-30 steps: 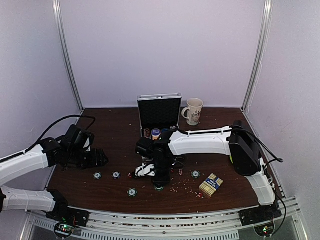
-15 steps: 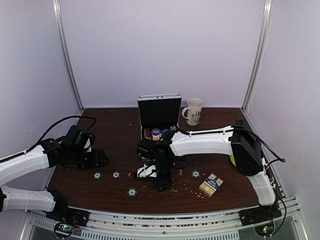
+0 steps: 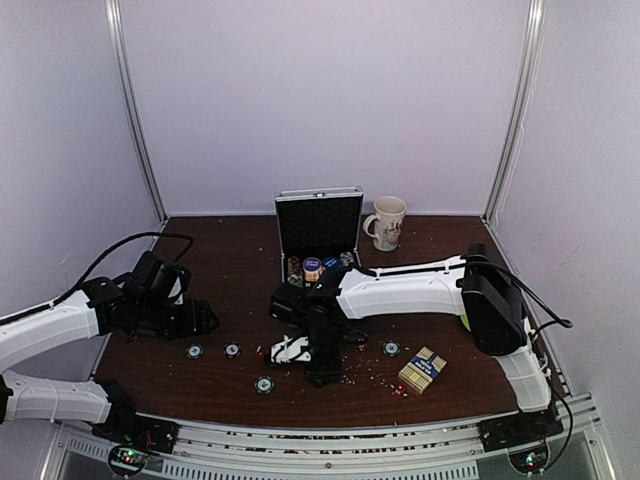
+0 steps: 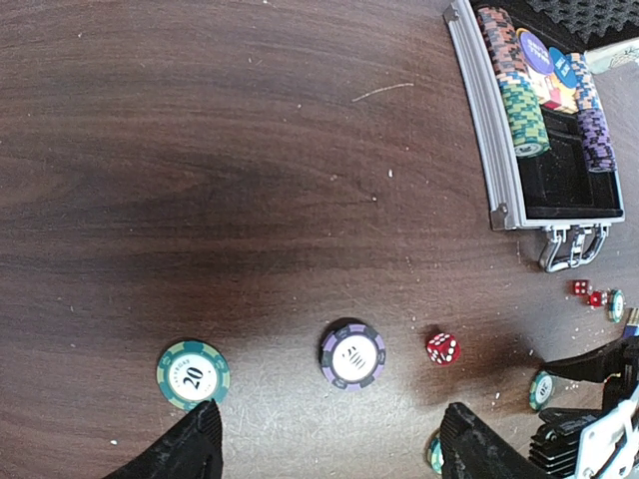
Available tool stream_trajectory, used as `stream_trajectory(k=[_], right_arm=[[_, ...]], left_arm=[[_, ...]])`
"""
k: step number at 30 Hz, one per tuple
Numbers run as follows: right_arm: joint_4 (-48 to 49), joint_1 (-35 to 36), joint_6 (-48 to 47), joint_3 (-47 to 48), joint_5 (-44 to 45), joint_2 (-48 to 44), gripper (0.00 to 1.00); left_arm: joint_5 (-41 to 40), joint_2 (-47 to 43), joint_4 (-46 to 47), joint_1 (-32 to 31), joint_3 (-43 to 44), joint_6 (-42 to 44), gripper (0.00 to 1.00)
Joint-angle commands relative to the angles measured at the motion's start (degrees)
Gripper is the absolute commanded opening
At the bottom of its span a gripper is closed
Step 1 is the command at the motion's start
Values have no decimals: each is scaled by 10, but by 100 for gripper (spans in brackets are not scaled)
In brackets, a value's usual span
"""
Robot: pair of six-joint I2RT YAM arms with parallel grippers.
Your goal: Pack up texas hold em set
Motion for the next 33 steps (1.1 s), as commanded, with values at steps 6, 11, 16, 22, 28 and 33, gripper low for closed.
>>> stream_trajectory(k=[6,11,16,22,28,33], right_arm=[[-2,1,3,-15,13,17,37],[6,1,7,-16,33,6,36],[2,2,9,-14,21,-1,46],[7,4,9,-25,16,-6,55],[16,18,10,-30,42,16,52],[8,17,11,-27,37,34,42]], left_arm=[[5,12,19,4,5,4,77],[7,14,22,4,5,4,77],[9,13,22,4,0,5,77],[10,13,27,4,-6,3,77],[13,13,31,4,-9,1,77],[12,11,31,4,-11,0,77]])
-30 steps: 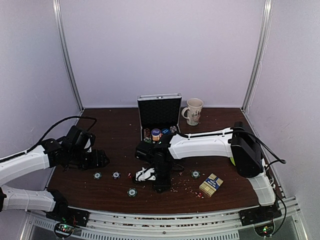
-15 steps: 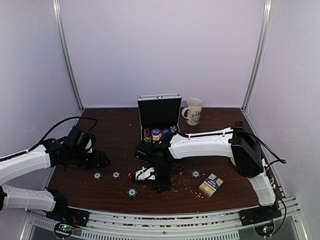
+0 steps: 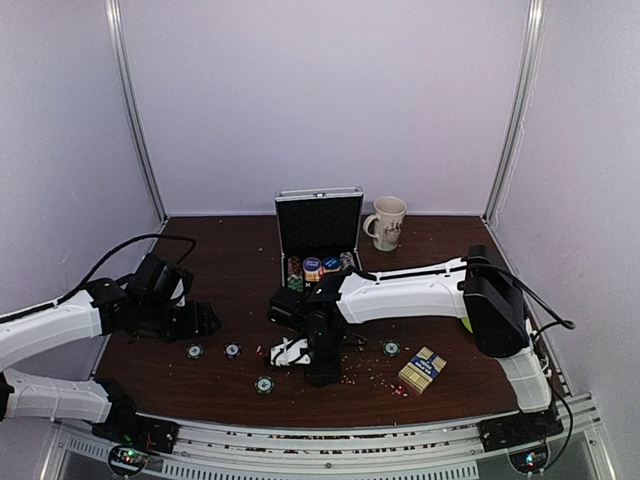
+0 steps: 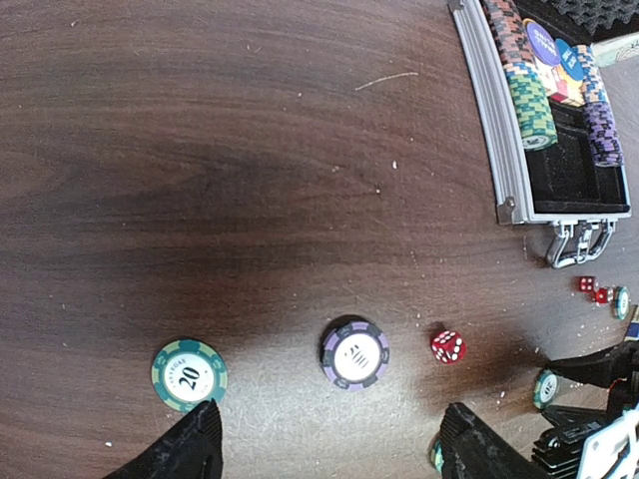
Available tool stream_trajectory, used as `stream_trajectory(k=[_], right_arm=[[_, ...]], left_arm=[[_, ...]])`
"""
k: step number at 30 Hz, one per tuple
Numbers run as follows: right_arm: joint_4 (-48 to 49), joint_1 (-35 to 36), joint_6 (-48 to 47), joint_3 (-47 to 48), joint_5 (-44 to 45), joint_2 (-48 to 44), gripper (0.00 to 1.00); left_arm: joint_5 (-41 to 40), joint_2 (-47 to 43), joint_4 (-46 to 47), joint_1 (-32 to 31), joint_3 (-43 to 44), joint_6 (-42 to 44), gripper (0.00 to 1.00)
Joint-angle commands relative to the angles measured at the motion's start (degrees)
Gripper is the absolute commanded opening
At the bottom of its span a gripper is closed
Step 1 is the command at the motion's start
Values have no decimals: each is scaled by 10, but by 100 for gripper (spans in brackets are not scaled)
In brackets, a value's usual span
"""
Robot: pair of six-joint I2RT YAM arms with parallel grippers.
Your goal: Pack up texas hold em set
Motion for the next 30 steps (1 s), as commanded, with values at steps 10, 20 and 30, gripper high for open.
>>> stream_trajectory(k=[10,20,30], right_arm=[[9,4,6,-27,47,9,33],[23,4,20,-25,90,-57,32],[22,3,21,-29,85,-102,32]], left_arm=[[11,1,27,4,-5,-2,77],[20,10,40,4,-6,-3,77],[127,38,161,4,-14,27,77]])
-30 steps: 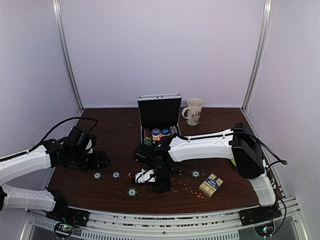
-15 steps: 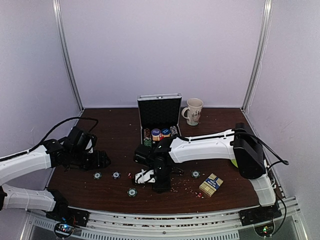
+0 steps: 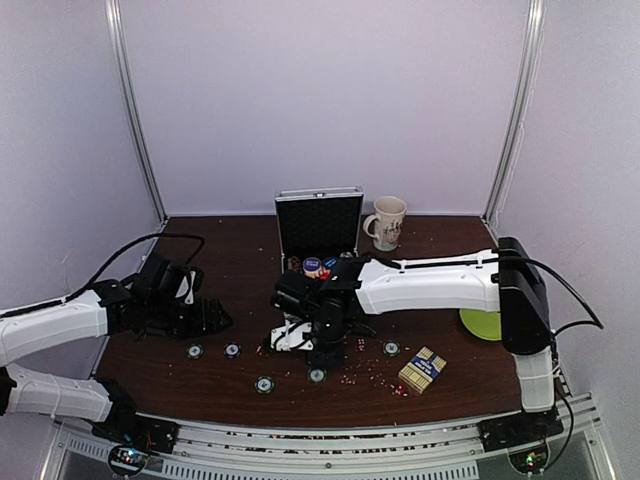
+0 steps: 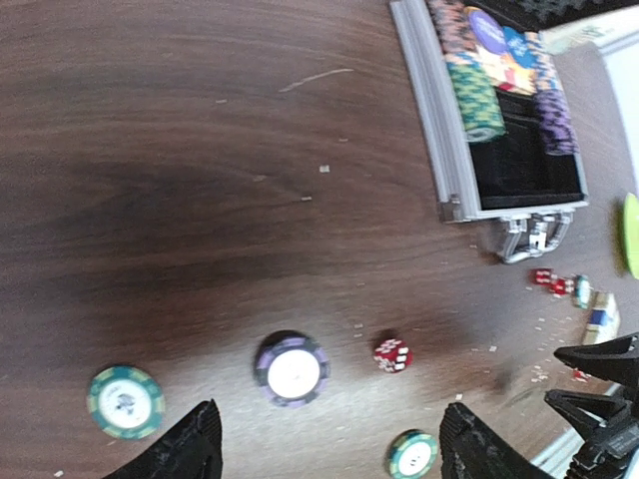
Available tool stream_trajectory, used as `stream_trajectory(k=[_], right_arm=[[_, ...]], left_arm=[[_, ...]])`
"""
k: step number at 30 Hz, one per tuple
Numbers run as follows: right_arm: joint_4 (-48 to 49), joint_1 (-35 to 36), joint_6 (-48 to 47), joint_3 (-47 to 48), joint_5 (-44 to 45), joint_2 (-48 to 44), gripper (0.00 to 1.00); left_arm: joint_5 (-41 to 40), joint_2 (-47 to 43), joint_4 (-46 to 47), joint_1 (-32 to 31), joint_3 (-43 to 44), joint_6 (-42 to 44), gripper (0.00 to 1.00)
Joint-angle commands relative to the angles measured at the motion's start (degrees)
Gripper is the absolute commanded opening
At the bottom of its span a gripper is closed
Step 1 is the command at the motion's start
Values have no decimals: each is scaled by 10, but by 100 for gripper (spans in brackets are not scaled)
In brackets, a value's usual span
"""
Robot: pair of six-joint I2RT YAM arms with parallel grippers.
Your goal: Pack up texas hold em set
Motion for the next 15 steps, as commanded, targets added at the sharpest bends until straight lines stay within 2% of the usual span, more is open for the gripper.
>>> stream_trajectory(k=[1,5,11,15], right_arm=[[1,-3,6,-3,12,-33,32],[4,-10,7,4,3,-37,32],[7,-29,14,-4,-25,-39,34],[28,-42,20,-41,-48,-66,37]], left_arm=[[83,23,117,4,-5,20,77],[130,58,182,4,-6,9,77],[156,91,201,4,1,7,74],[176,84,179,2,3,41,65]])
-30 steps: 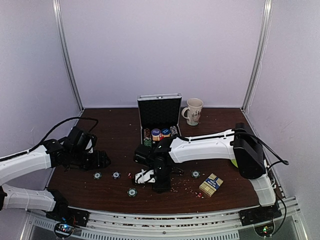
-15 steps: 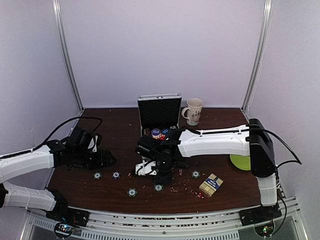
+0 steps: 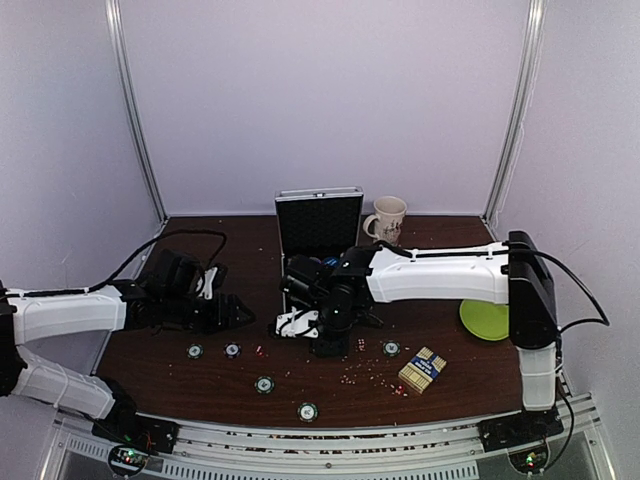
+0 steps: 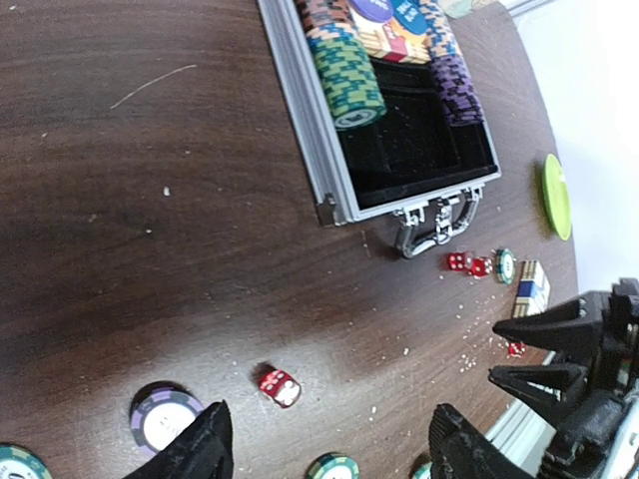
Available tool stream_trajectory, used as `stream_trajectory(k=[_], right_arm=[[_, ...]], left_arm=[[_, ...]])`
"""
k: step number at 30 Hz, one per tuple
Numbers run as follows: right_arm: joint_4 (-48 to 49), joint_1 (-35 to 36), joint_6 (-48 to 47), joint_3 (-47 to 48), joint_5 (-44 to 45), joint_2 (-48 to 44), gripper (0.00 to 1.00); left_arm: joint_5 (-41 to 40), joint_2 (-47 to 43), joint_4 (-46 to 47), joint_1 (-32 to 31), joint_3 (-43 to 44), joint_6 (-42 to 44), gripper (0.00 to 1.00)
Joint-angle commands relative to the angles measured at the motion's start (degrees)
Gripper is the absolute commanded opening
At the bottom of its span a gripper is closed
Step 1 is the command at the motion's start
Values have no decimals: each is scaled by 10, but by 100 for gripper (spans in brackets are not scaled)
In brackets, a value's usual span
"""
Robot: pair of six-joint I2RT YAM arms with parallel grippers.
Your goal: Pack up texas hold em set
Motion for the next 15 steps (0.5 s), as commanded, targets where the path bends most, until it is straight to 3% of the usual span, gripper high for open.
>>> stream_trajectory(k=[1,7,15], right_arm=[[22,-21,20,-42,-42,-49,37],[67,-99,30,-146,-91,-146,47],[99,-244,32,-259,-182,-271,57]], left_arm=[[47,-9,0,-3,10,52,62],[5,25,-198,-101,127,211,63],[-87,186,-374,-263,312,326,66]])
